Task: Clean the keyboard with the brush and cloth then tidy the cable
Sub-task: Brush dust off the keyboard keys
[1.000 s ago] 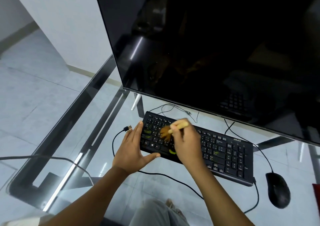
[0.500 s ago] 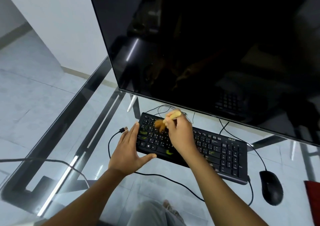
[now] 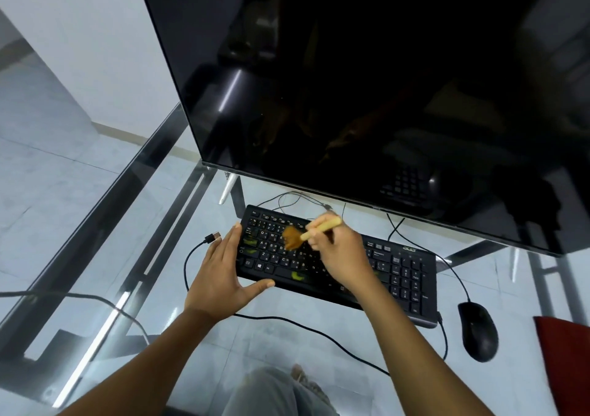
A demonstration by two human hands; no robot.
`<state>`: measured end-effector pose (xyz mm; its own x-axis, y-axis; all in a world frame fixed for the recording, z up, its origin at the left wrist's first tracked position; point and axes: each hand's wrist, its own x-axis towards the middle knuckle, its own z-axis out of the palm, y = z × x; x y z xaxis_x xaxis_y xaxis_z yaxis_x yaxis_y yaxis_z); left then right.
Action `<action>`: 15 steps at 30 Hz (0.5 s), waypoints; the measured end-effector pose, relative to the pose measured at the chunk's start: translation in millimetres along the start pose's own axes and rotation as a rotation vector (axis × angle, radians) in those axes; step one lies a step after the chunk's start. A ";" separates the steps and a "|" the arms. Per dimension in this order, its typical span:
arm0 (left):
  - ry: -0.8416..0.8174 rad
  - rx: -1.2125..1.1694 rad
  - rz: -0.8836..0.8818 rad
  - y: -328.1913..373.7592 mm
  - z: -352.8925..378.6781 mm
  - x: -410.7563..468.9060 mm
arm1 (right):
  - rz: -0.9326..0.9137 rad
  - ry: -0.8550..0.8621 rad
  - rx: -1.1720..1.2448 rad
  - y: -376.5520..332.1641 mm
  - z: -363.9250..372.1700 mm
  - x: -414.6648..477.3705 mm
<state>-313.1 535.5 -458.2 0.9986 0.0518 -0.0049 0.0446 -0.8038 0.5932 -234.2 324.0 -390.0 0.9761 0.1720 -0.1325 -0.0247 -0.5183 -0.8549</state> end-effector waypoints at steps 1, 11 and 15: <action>-0.008 0.002 -0.004 -0.5 0.1 0.2 | -0.020 0.113 -0.011 4.3 -6.5 -4.7; -0.057 -0.018 -0.087 -0.7 1.9 -0.9 | 0.007 0.268 -0.019 24.9 -37.8 -34.0; -0.052 -0.020 -0.084 -1.7 0.9 -2.7 | 0.151 -0.013 0.059 35.7 -41.8 -46.2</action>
<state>-315.9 536.1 -459.9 0.9915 0.0867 -0.0969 0.1278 -0.7859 0.6050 -271.2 262.5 -393.4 0.9574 0.1070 -0.2682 -0.1843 -0.4888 -0.8527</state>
